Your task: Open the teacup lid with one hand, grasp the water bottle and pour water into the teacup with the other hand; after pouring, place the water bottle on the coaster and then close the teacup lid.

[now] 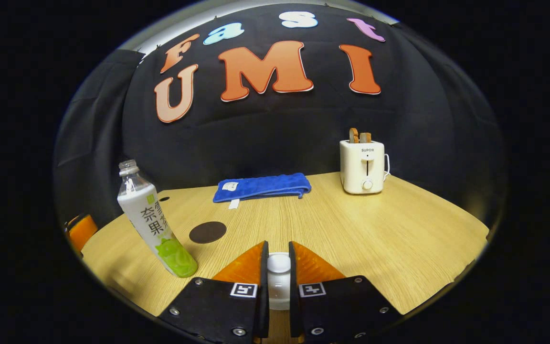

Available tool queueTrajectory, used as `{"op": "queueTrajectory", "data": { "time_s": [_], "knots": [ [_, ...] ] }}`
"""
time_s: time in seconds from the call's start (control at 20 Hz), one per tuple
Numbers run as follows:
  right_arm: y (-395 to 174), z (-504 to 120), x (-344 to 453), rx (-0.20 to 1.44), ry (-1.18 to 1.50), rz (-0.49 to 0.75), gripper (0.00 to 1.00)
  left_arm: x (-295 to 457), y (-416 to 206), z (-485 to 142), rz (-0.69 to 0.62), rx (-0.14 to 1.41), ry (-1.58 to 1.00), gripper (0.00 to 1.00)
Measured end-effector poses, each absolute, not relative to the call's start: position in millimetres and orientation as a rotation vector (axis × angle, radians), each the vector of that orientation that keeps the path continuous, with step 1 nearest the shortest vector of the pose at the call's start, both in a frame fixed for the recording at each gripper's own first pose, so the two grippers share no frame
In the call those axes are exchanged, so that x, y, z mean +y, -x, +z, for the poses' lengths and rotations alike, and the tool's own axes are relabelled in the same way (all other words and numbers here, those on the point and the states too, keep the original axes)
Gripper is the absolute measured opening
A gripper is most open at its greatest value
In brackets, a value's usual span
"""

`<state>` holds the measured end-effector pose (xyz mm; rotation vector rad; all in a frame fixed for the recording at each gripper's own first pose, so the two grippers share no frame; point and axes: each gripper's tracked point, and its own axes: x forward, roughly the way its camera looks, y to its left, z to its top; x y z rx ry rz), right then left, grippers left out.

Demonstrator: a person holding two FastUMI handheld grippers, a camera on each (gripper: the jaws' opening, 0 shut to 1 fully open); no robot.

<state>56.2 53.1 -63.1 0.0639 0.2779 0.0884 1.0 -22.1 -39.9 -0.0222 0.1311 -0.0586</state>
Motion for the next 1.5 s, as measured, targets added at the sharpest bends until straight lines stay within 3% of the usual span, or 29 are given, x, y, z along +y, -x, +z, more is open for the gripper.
{"op": "queueTrajectory", "data": {
  "time_s": [0.75, 1.4, 1.45, 1.5],
  "knots": [
    [-26, -61, -37, 0.281, -0.074, -0.052, 0.17, -121, -20, -79, -0.228, 0.201, -0.031, 0.99],
    [-29, -70, -60, 0.306, -0.024, -0.058, 0.17, -133, -65, -111, -0.202, 0.279, -0.025, 0.99],
    [-31, -67, -58, 0.303, -0.028, -0.051, 0.17, -133, -69, -115, -0.198, 0.279, -0.025, 0.94],
    [-32, -64, -53, 0.295, -0.019, -0.032, 0.17, -131, -68, -110, -0.194, 0.277, -0.019, 0.83]
  ]
}}
